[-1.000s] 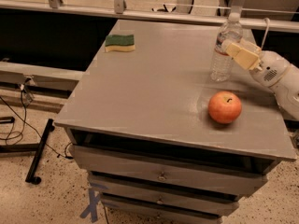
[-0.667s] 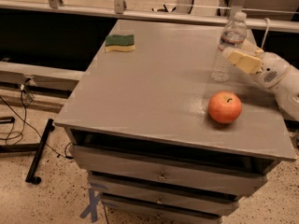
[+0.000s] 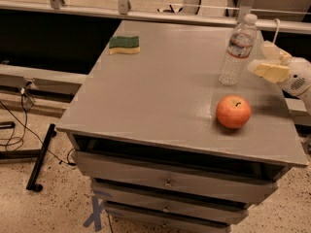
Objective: Place water bottle upright
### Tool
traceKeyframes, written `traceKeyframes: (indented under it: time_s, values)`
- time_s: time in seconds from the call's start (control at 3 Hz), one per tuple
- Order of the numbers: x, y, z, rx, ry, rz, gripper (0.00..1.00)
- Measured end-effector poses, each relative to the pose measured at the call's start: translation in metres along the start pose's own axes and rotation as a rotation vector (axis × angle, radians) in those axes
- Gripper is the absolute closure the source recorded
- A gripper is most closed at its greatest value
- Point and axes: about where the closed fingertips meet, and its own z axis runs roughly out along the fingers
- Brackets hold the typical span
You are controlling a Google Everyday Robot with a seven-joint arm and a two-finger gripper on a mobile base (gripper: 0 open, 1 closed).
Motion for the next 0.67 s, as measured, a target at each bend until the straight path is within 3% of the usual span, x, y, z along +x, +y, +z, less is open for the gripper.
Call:
traceKeyframes:
  time_s: [0.33, 0.67]
  values:
    - [-0.0245, -0.0011, -0.0439, 0.056, 0.097, -0.064, 0.00]
    - [-0.0249, -0.0037, -0.0514, 0.068, 0.118, -0.071, 0.00]
